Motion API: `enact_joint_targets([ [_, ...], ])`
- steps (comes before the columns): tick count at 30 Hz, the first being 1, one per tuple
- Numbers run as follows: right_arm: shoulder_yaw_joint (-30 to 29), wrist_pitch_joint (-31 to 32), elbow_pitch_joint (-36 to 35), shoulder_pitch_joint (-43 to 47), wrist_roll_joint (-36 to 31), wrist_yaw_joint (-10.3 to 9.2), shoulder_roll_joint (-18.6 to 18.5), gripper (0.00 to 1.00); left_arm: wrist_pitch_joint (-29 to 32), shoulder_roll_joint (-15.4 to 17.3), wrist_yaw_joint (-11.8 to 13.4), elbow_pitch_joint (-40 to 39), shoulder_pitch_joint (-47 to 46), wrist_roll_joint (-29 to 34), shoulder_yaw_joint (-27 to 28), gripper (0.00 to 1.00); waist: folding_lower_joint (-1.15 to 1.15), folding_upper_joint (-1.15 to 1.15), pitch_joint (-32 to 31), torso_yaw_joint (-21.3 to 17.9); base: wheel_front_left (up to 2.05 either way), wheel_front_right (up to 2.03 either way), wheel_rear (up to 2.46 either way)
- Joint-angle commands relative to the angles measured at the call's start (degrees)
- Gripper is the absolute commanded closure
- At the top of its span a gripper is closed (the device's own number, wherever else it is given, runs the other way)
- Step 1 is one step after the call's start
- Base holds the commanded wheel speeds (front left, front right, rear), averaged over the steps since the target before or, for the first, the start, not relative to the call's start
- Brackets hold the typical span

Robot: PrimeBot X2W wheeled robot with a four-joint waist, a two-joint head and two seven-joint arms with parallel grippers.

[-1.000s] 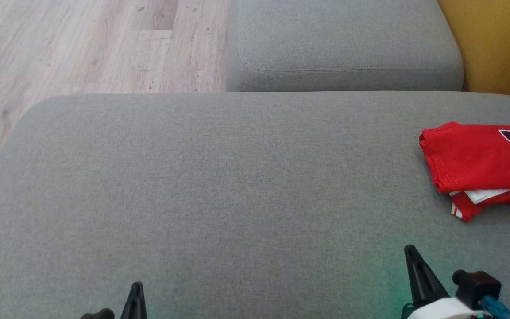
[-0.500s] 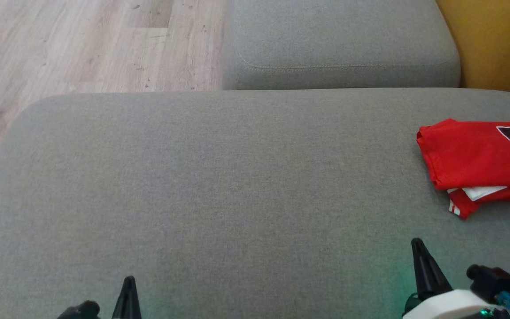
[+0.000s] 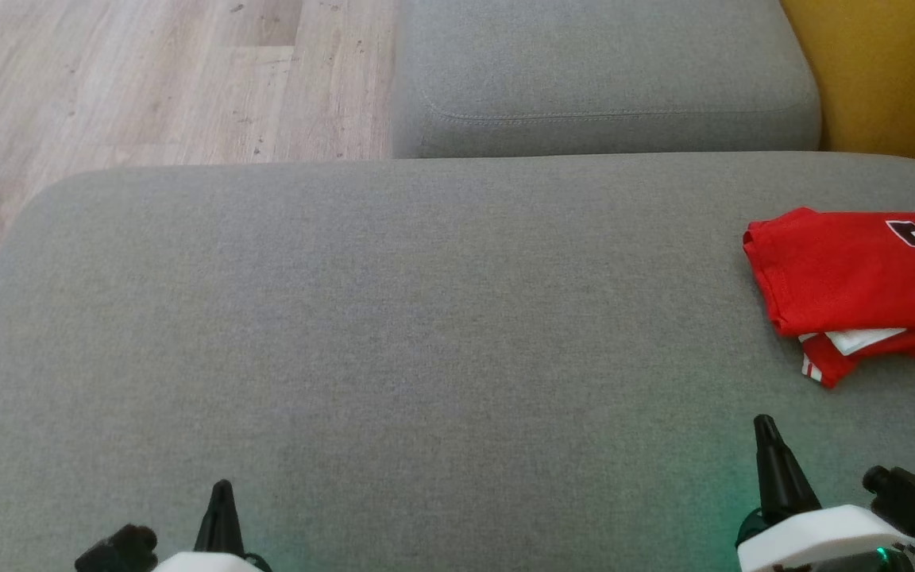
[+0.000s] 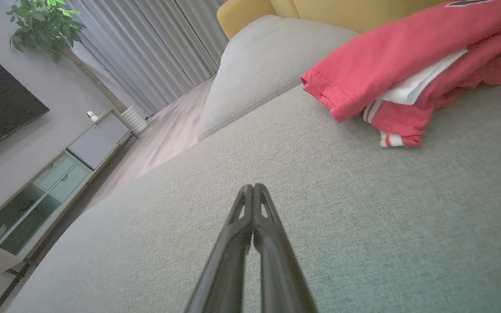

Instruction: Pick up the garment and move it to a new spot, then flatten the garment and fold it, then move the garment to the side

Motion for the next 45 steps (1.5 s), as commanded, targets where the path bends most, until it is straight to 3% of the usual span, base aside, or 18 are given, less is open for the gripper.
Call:
enact_joint_targets([
  [1,-0.01,0.24,-1.61,-2.94,1.86,0.13,-0.99,1.00,0.41,-0.15,-0.59,-1.37,-2.85,-1.13,1.88,1.00,0.00,0.00,0.04,-0.05,0.00,0.00,0.00],
  [45,-2.89,4.38,-0.91,-7.86,30.63,0.29,-1.48,1.00,6.89,-4.83,-8.89,-1.31,-6.68,-19.35,14.31,1.00,0.00,0.00,1.26,-1.68,0.00,0.00,0.00],
])
